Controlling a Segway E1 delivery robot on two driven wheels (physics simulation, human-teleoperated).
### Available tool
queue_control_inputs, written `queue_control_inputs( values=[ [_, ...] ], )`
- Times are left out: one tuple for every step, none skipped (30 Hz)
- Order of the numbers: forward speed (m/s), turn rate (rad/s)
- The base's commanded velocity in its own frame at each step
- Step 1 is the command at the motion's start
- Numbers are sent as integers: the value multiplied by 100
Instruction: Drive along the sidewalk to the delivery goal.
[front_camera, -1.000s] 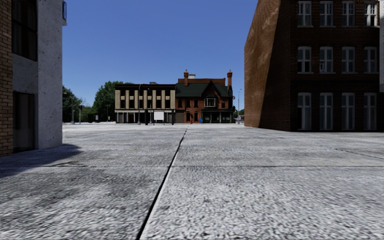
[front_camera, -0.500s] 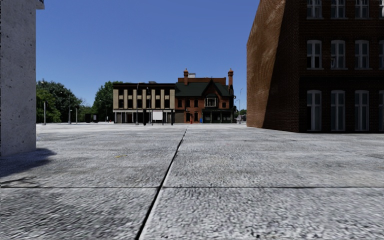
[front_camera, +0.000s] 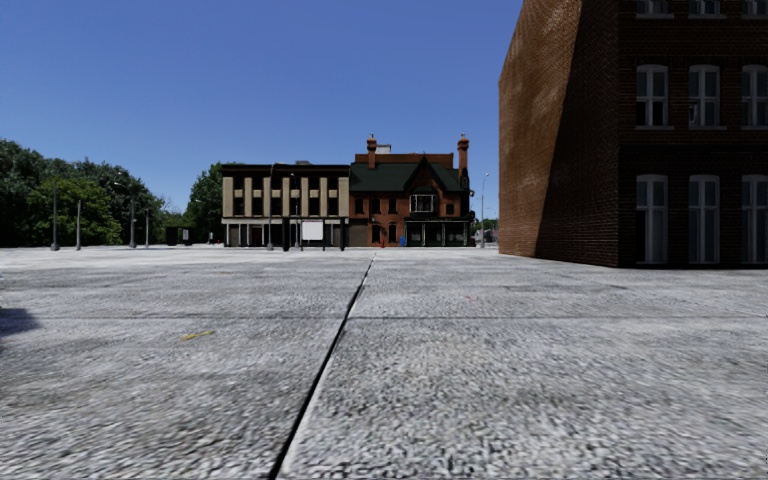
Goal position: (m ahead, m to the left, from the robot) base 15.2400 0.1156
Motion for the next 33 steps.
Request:
queue_control_inputs(
  values=[
    [200,0],
    [200,0],
    [200,0],
    [200,0],
    [200,0],
    [200,0],
    [200,0],
    [200,0],
    [200,0],
    [200,0],
    [200,0],
    [200,0],
    [200,0],
    [200,0],
    [200,0],
    [200,0],
    [200,0],
    [200,0],
    [200,0],
    [200,0],
    [200,0],
    [200,0],
    [200,0],
    [200,0],
    [200,0],
    [200,0],
    [200,0],
    [200,0],
    [200,0],
    [200,0],
    [200,0],
    [200,0],
    [200,0]
  ],
)
